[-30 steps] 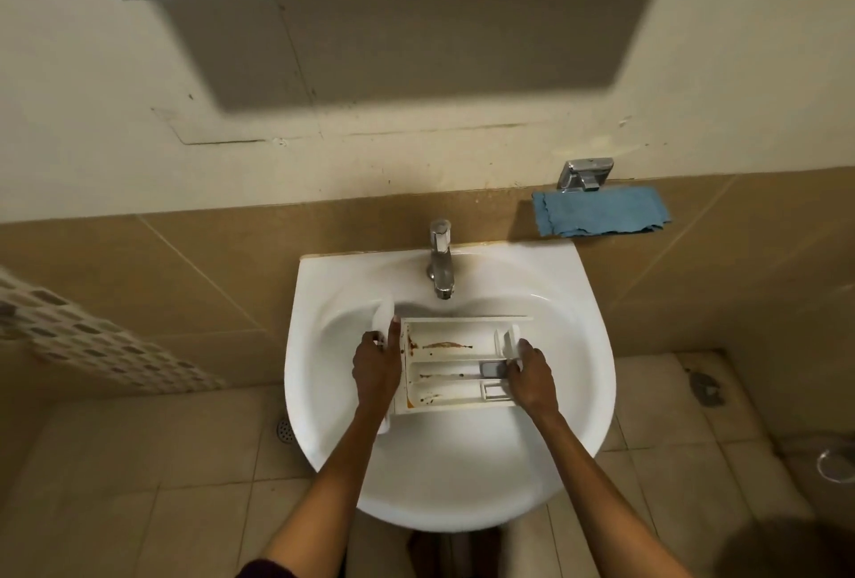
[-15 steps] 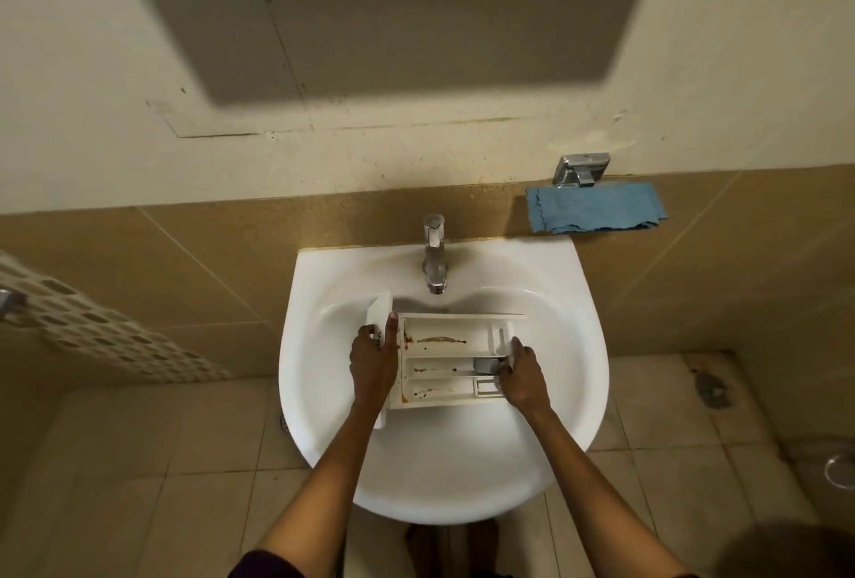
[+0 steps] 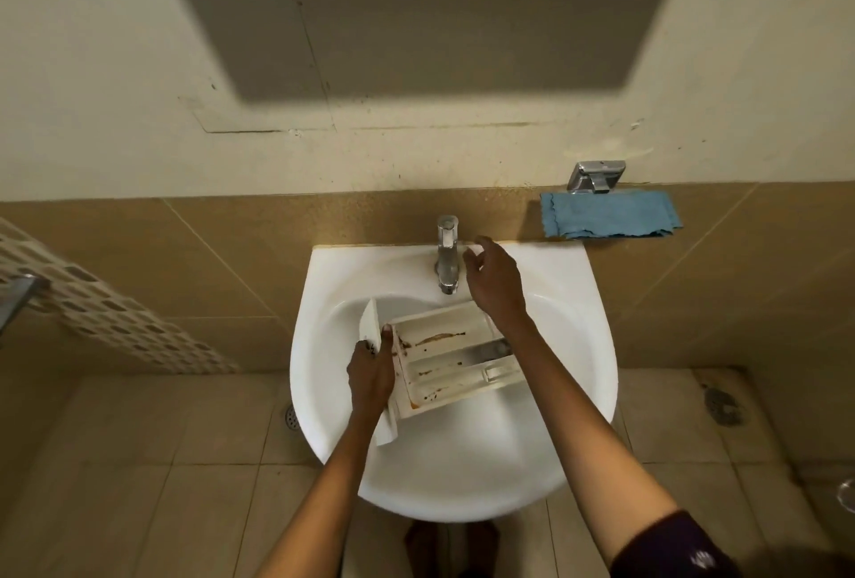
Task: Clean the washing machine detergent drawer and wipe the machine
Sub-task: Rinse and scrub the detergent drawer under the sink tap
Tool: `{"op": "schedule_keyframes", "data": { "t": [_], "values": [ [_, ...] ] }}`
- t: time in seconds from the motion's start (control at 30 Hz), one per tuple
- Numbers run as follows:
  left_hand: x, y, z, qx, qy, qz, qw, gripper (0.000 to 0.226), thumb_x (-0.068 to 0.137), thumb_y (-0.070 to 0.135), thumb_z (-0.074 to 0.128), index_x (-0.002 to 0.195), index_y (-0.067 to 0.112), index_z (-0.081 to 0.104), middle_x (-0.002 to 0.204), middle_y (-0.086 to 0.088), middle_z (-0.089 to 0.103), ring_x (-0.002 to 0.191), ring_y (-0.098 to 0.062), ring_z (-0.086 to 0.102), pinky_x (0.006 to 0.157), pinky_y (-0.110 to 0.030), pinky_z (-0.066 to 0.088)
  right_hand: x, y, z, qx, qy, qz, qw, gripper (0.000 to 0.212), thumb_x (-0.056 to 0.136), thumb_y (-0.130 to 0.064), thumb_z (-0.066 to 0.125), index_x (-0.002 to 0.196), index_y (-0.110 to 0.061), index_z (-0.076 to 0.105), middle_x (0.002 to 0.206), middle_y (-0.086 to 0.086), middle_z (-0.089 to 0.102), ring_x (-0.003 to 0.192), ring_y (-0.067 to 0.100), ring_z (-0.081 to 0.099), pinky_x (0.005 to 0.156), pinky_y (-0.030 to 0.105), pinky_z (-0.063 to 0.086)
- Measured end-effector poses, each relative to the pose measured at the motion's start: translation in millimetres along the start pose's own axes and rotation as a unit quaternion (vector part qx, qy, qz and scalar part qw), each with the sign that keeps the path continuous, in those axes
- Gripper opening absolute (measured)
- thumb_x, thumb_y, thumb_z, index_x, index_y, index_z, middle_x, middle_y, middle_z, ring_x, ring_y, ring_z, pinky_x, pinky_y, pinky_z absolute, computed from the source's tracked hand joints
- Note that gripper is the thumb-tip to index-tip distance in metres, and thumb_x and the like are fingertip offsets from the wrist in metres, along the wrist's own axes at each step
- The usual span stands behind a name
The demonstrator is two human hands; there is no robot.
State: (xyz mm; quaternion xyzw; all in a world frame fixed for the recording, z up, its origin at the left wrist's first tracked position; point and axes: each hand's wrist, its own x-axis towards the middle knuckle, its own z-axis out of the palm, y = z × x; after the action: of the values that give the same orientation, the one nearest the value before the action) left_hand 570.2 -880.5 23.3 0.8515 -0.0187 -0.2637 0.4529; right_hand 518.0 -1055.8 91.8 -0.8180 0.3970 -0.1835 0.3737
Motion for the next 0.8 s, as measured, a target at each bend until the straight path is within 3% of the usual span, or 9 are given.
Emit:
{"op": "schedule_keyframes", "data": {
  "t": [0.17, 0.43, 0.67, 0.8],
  "values": [
    [-6.1, -6.2, -3.2, -0.045, 0.023, -0.001, 0.999, 0.051, 0.095, 0.049, 0.038, 0.112, 0.003, 0.052, 0.102, -0.012, 0.061, 0.094, -0.028, 0.058, 0.089, -0.042, 0.047, 24.6, -15.2, 19.7, -0.103, -0.067, -0.019, 0.992, 0.045, 0.099, -0.036, 0.037, 0.117, 0.001, 0.054, 0.113, 0.018, 0.062, 0.107, 0.031, 0.058, 0.081, 0.031, 0.044],
    [-3.6, -3.8, -1.3, -0.052, 0.018, -0.005, 0.998, 0.045, 0.095, 0.050, 0.039, 0.097, 0.006, 0.050, 0.091, -0.009, 0.058, 0.084, -0.023, 0.055, 0.075, -0.032, 0.040, 47.0, -10.9, 35.5, -0.187, -0.103, 0.006, 0.977, 0.036, 0.098, -0.024, 0.041, 0.121, 0.003, 0.049, 0.117, 0.019, 0.058, 0.110, 0.032, 0.057, 0.084, 0.035, 0.047],
    [2.8, -9.9, -4.3, -0.059, 0.015, -0.025, 0.998, 0.061, 0.093, 0.056, 0.037, 0.110, 0.000, 0.054, 0.100, -0.014, 0.062, 0.095, -0.030, 0.060, 0.079, -0.036, 0.045, 56.9, -1.1, 26.7, -0.178, -0.147, -0.003, 0.973, 0.040, 0.096, -0.024, 0.045, 0.130, -0.001, 0.044, 0.126, 0.017, 0.054, 0.116, 0.031, 0.053, 0.093, 0.037, 0.045],
    [4.4, -8.5, -4.1, -0.056, 0.011, -0.036, 0.998, 0.066, 0.091, 0.060, 0.036, 0.115, 0.001, 0.054, 0.107, -0.016, 0.063, 0.095, -0.030, 0.060, 0.083, -0.039, 0.046, 65.2, 5.3, 20.4, -0.182, -0.193, -0.011, 0.964, 0.038, 0.094, -0.013, 0.045, 0.131, -0.003, 0.042, 0.130, 0.017, 0.051, 0.117, 0.032, 0.051, 0.097, 0.039, 0.043]
  ]
}}
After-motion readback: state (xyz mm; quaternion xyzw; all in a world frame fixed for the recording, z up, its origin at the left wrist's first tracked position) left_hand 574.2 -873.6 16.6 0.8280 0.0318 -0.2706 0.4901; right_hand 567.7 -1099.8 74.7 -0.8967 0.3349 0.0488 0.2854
